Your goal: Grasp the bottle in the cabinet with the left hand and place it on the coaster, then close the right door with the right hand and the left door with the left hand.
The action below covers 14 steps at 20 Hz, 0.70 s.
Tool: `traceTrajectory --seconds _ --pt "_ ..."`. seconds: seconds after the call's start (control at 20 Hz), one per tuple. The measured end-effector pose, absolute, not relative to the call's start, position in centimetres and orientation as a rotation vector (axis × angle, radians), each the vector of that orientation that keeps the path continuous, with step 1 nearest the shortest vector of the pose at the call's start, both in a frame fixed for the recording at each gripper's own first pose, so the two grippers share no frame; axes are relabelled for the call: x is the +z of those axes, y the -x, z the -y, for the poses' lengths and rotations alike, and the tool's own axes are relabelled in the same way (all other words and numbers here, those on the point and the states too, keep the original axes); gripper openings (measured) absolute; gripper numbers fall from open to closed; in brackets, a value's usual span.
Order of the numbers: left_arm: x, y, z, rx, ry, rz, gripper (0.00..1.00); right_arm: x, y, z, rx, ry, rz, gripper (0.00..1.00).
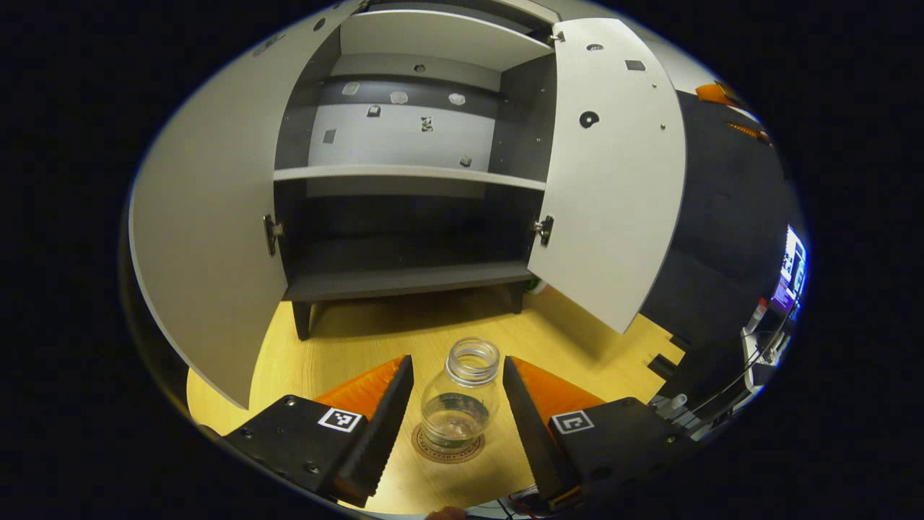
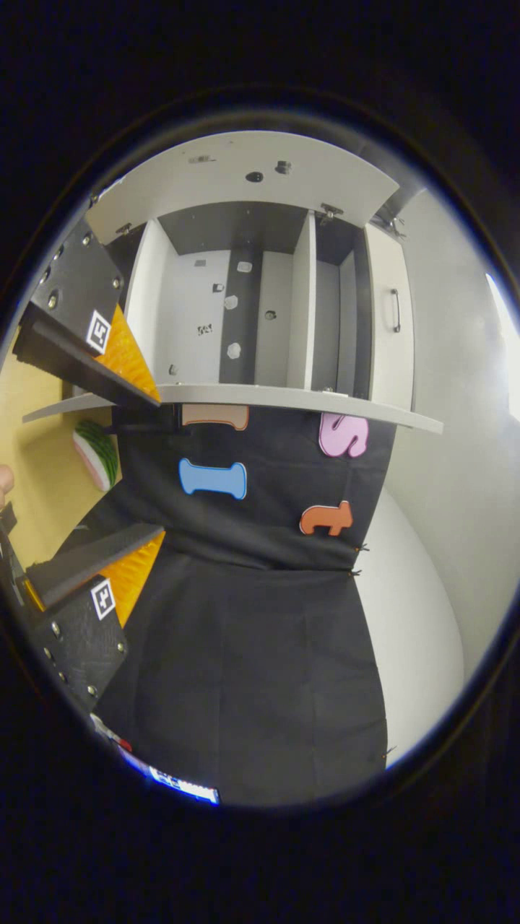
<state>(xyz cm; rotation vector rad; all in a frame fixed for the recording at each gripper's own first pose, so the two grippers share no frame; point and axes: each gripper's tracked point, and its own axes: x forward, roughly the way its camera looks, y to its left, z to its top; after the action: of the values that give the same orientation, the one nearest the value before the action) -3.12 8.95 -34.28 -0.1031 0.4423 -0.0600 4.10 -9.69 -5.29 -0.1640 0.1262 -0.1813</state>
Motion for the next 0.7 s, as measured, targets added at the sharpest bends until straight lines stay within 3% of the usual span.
traceTrajectory --seconds 0.05,0.15,0.45,0.5,0.7 --pt "-33.1 3.1 -8.9 -0.061 0.1 -0.421 0.8 -5.5 -4.2 9.8 -0.183 0.161 -0.13 0.97" --pt "-30.6 2.9 -8.8 -0.06 0.088 -0.376 0.8 -5.8 -4.4 10.0 -0.183 0.155 -0.135 0.94" --pt "-21.4 1.7 -9.6 -0.021 0.087 -0.211 0.8 -6.7 -6.3 10.3 -0.169 0.149 -0.149 0.97" --pt "-20.1 1.4 -10.0 -0.006 0.086 -0.188 0.8 -6.7 -6.6 10.3 -0.165 0.149 -0.148 0.94" --pt "-16.0 0.7 -11.7 0.066 0.055 -0.189 0.8 -7.1 -8.4 10.2 -0.151 0.16 -0.142 0.98"
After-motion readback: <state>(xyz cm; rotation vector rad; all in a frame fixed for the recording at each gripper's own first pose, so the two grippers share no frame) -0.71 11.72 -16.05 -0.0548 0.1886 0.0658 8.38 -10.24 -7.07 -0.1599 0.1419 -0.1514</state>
